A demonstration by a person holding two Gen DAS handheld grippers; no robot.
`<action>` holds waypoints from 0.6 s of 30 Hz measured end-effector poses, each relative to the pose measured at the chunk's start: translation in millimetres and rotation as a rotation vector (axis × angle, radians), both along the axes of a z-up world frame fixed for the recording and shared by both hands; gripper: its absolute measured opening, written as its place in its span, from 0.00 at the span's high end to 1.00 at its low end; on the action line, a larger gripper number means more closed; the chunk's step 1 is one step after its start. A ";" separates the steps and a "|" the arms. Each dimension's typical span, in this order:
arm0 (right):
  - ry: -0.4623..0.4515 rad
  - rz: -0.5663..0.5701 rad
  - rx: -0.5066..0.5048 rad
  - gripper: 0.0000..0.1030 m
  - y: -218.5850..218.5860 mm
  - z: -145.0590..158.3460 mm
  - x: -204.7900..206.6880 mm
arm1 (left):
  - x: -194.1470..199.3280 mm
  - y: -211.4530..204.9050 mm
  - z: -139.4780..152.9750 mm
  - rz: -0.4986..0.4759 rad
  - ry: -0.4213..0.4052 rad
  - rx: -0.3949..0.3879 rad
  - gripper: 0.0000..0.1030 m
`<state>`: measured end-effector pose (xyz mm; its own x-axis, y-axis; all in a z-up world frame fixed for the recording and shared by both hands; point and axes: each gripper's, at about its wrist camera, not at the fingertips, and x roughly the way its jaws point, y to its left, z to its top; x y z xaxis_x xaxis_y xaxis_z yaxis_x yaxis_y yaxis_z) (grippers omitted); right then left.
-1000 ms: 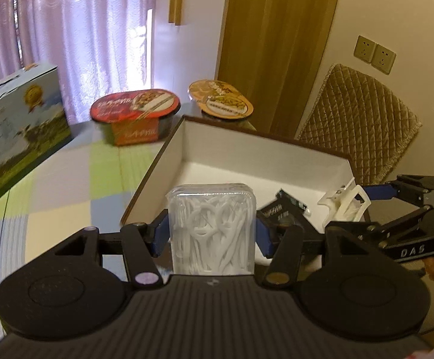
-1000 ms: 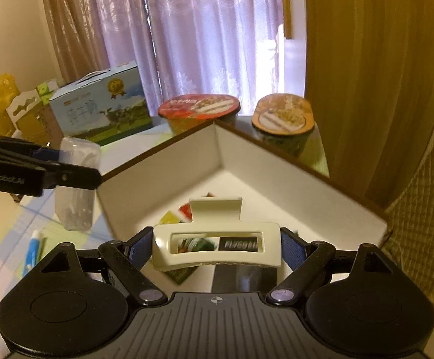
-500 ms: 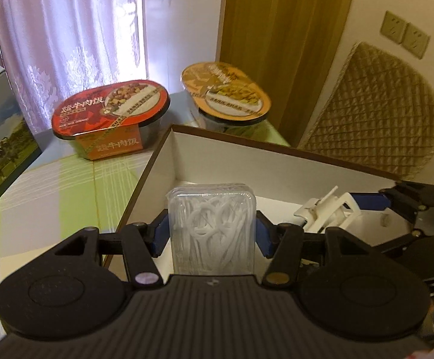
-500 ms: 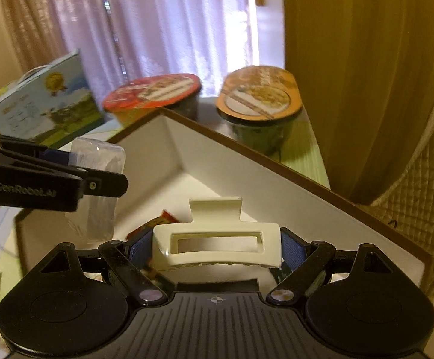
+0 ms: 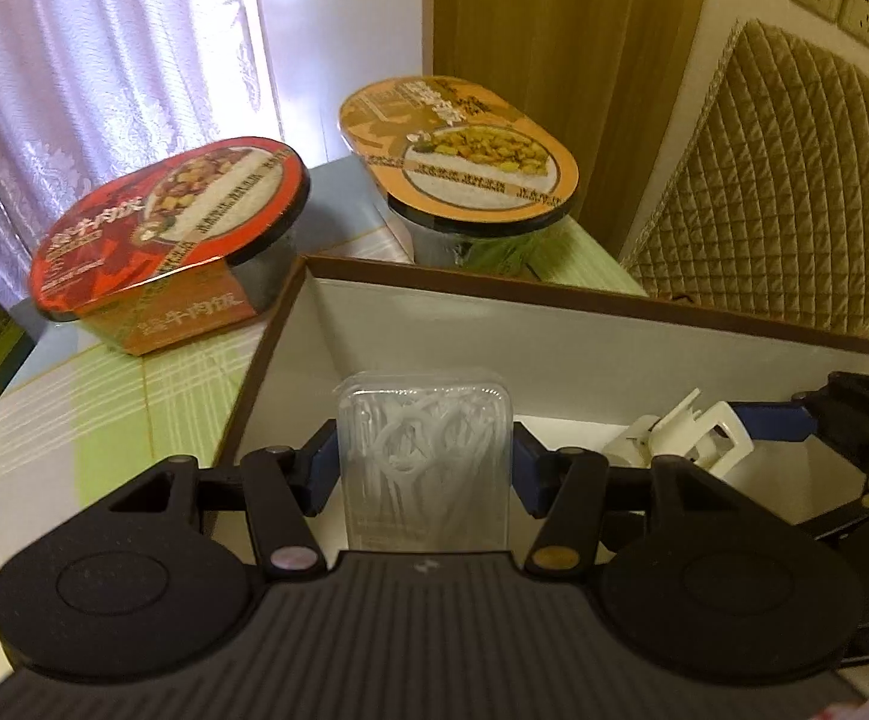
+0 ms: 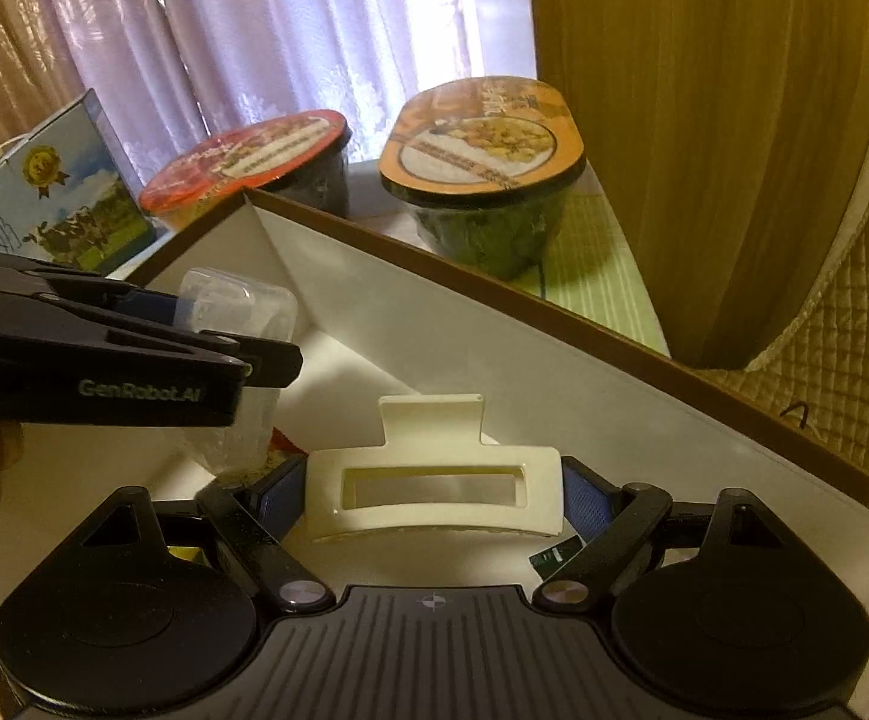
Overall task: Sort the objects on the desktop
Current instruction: 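Open the left tool to drop the floss box while the right tool releases the claw clip inside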
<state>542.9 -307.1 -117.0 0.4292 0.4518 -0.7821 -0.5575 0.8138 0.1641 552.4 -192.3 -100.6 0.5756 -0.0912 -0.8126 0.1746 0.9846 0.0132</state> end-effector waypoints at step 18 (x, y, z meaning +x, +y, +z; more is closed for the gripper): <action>-0.064 0.010 0.019 0.12 3.9 0.5 -8.2 | 0.8 -1.8 -7.8 -0.041 0.014 0.008 0.46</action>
<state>534.6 -303.2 -116.5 0.4736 0.4708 -0.7444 -0.5753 0.8053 0.1433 553.2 -194.1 -108.3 0.5599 -0.1073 -0.8216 0.2145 0.9765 0.0186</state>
